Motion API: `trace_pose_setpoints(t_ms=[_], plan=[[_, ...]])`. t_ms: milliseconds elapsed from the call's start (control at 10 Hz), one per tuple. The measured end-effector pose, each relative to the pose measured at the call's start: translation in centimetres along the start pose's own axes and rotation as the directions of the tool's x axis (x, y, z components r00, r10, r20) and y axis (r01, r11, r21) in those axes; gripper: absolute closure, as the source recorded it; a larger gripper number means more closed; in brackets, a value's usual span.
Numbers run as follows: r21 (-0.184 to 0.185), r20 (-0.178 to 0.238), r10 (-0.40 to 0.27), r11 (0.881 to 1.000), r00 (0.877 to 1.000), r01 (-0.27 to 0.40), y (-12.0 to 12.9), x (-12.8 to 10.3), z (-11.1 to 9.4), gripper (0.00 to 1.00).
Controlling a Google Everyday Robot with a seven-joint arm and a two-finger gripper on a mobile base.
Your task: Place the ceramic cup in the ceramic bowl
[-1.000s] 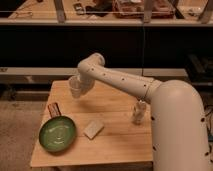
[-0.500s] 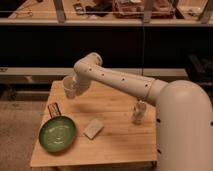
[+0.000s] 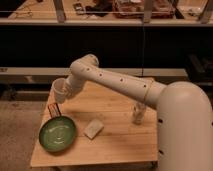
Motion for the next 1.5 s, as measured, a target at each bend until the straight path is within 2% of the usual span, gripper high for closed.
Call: trace_pose_setpoints(t_ms=[100, 200, 300, 400, 600, 800, 1000, 1100, 1200, 1400, 1500], plan=[[0.028, 0.057, -0.069, 0.997, 0.996, 0.067, -1.1, -2.6, -0.5, 1.00], [0.027, 0.098, -0.141, 0.990, 0.985, 0.139, -1.2, -4.9, -0.9, 1.00], [-0.004, 0.121, -0.193, 0.981, 0.974, 0.195, -0.4, -6.3, -0.8, 1.00], [-0.052, 0.143, -0.229, 0.970, 0.963, 0.239, 1.0, -7.5, -0.4, 1.00], [-0.134, 0.170, -0.259, 0.950, 0.951, 0.282, 4.0, -8.6, 0.9, 1.00], [-0.152, 0.199, -0.287, 0.936, 0.937, 0.319, 4.4, -10.0, 2.2, 1.00], [-0.150, 0.209, -0.304, 0.929, 0.929, 0.338, 3.9, -10.5, 2.8, 1.00], [-0.165, 0.215, -0.320, 0.919, 0.922, 0.358, 3.7, -10.8, 3.3, 1.00], [-0.197, 0.215, -0.329, 0.908, 0.920, 0.371, 4.1, -10.6, 4.0, 0.97], [-0.242, 0.198, -0.312, 0.903, 0.929, 0.355, 5.3, -9.6, 4.6, 0.82], [-0.266, 0.190, -0.309, 0.898, 0.932, 0.352, 5.8, -9.3, 5.2, 0.70]])
